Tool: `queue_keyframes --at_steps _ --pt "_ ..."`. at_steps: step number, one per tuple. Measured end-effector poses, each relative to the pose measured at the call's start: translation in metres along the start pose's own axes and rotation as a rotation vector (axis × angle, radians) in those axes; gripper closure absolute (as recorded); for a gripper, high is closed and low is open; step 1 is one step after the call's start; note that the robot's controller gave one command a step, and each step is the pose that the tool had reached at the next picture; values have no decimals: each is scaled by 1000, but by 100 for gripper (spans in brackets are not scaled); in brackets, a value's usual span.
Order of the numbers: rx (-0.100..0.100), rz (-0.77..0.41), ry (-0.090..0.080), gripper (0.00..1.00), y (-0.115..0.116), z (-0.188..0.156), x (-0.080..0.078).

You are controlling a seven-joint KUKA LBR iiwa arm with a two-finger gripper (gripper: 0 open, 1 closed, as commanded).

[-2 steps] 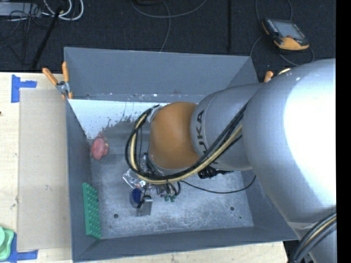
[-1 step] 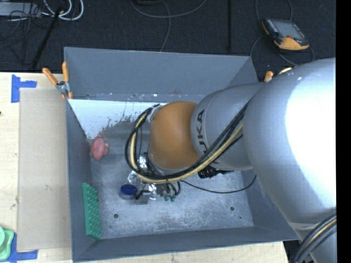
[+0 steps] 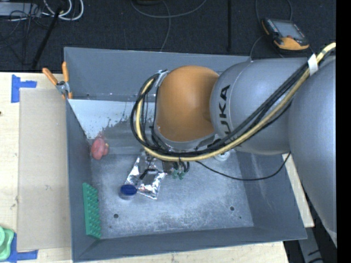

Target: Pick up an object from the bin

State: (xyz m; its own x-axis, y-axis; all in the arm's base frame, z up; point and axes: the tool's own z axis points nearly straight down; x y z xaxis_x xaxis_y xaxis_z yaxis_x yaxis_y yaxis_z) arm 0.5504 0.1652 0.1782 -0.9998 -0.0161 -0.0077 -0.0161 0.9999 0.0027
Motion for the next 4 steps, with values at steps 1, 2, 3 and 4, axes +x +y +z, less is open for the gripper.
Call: queue_keyframes --at_steps 1,2,3,4 --pt "-1 6 -2 100 6 -101 -5" --pt "3 4 6 0 5 -96 -3" --pt "6 167 16 0 -8 39 13" --pt "5 47 13 0 -12 105 -5"
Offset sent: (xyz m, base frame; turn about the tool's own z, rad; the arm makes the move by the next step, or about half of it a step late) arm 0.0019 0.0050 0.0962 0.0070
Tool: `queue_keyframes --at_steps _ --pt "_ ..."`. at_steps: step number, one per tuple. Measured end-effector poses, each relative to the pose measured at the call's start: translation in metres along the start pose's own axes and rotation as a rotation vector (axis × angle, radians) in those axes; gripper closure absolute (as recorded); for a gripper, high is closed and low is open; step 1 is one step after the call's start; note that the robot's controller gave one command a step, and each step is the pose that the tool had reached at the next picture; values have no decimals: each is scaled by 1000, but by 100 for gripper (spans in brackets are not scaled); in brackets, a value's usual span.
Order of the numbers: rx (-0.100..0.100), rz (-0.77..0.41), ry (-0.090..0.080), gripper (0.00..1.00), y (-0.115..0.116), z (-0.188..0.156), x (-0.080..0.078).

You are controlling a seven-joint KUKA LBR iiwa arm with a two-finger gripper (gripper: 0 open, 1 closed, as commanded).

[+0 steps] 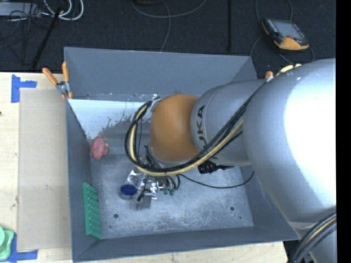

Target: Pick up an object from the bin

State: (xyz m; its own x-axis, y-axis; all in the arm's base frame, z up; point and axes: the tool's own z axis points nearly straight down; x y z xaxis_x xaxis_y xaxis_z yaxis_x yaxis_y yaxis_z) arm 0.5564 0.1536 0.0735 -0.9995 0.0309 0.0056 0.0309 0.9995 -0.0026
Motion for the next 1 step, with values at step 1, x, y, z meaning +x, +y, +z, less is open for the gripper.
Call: queue_keyframes --at_steps 1 --pt "-2 3 -3 100 0 -3 -1"
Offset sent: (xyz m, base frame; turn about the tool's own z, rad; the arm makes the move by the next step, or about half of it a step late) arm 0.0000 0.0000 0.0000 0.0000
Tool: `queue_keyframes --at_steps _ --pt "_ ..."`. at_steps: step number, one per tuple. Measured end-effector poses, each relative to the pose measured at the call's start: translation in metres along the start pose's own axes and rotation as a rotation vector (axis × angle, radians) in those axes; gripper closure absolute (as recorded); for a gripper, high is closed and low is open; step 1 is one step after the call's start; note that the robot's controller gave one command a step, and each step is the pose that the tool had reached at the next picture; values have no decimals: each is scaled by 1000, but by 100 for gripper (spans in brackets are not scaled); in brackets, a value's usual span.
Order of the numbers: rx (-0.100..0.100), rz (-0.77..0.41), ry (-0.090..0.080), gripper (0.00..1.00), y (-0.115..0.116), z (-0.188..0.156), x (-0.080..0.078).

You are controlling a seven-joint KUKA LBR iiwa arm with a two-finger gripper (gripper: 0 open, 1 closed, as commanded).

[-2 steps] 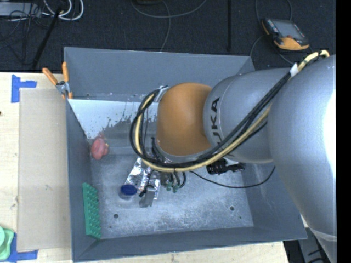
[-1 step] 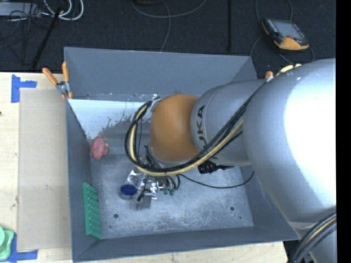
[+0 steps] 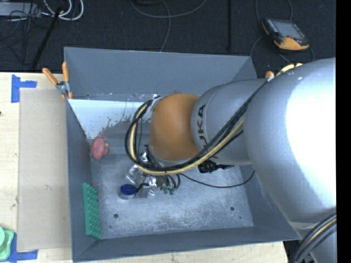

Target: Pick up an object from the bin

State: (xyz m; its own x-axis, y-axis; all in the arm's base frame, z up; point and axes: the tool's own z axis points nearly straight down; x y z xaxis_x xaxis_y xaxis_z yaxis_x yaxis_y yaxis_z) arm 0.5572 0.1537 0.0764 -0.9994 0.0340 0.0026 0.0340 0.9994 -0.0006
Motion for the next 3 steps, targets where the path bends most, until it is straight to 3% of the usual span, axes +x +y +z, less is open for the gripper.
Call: queue_keyframes --at_steps 1,2,3 --pt "-3 20 -11 100 -1 -141 7" --pt "-1 19 -3 0 -1 -136 8" --pt "2 -38 5 0 25 -1 19"
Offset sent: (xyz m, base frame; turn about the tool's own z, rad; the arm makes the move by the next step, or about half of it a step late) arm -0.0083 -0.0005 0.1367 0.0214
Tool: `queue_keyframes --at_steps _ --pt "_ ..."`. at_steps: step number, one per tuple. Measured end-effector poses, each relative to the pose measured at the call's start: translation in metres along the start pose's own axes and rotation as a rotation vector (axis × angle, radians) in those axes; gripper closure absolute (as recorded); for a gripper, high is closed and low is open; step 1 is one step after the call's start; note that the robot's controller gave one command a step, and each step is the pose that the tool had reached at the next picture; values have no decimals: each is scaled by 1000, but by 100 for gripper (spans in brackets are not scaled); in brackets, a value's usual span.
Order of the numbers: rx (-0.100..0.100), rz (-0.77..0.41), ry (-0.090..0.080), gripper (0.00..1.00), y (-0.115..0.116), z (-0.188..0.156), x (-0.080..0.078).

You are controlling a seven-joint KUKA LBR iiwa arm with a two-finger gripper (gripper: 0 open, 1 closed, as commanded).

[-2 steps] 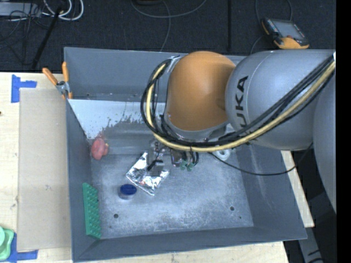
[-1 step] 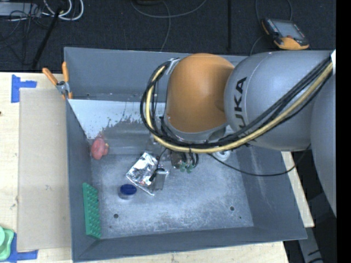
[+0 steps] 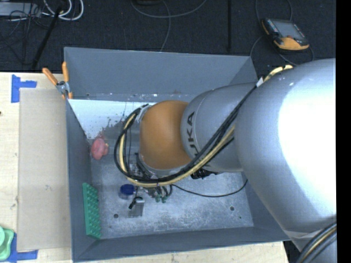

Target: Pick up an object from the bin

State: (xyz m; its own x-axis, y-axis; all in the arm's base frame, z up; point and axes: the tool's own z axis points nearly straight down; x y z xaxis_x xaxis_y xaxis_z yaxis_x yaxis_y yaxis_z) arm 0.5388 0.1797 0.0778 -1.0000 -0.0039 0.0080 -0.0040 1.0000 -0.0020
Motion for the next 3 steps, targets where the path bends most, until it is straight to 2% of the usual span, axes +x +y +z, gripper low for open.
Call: queue_keyframes --at_steps 1,2,3 --pt "-2 2 -6 100 0 -5 -2" --pt "-5 -6 -16 100 5 -114 -9" --pt "-3 -38 -15 100 0 -172 -19"
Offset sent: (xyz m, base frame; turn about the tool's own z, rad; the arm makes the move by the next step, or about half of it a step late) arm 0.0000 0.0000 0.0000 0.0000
